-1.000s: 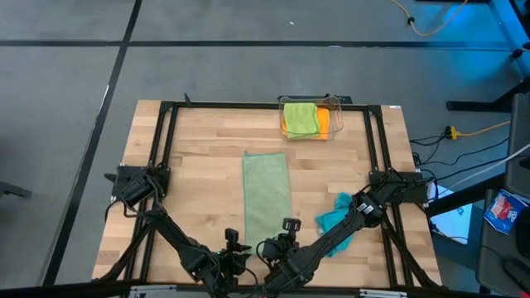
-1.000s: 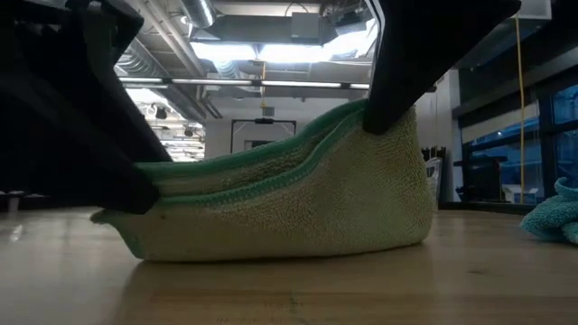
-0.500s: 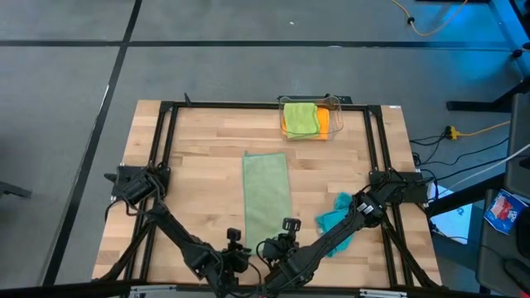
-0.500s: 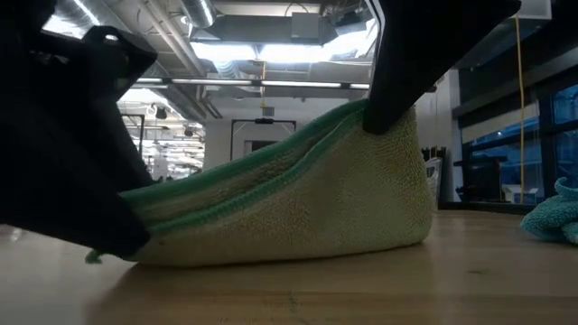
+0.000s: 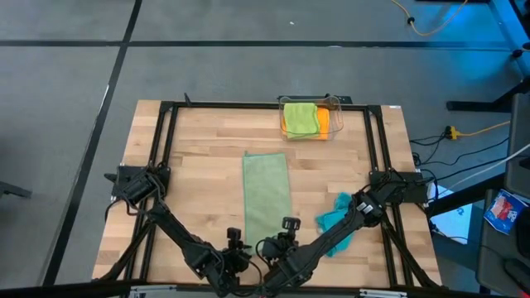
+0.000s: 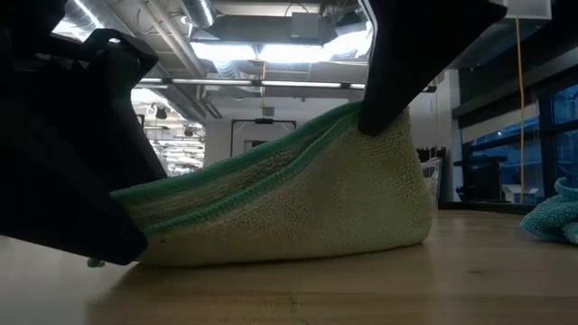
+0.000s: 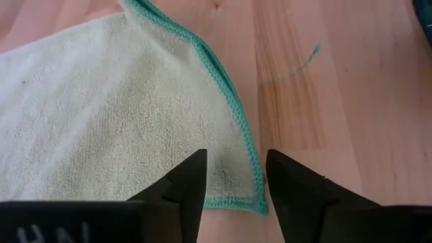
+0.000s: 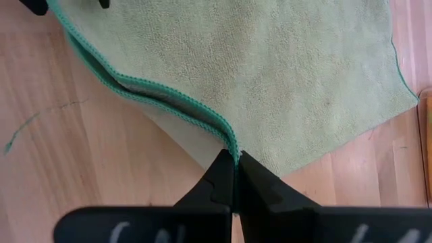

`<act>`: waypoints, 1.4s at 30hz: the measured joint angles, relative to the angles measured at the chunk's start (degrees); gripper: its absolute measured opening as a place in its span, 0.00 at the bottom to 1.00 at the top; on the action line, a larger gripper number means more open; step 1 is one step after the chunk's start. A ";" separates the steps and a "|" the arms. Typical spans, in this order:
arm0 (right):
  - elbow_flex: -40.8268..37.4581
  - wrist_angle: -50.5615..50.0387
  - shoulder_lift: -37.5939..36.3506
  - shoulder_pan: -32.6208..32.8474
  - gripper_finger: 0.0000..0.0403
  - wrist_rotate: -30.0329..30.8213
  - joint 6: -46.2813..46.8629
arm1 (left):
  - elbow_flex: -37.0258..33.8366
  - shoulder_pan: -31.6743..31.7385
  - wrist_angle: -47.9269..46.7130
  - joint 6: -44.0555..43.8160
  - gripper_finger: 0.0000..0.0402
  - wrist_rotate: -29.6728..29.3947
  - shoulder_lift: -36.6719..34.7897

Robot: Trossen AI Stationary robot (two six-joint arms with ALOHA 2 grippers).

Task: Fold microfiber towels
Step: Fold the green microfiber towel

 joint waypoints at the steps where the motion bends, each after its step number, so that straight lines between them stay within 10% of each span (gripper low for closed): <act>1: 0.00 0.00 0.00 -0.08 0.02 0.00 0.00 | 0.00 0.07 -0.02 -0.16 0.36 -0.12 0.00; 19: 0.00 -0.04 0.00 -0.07 0.02 -0.48 0.00 | 0.00 0.86 -3.72 -3.32 0.35 -0.13 0.00; 31: 0.00 -0.11 0.00 -0.07 0.02 -0.48 -0.01 | 0.00 -0.39 -3.93 -2.77 0.03 -0.65 0.00; 42: 0.00 -0.11 0.00 -0.09 0.02 -0.50 -0.02 | 0.00 -1.59 -4.57 -2.68 0.01 -1.43 -1.41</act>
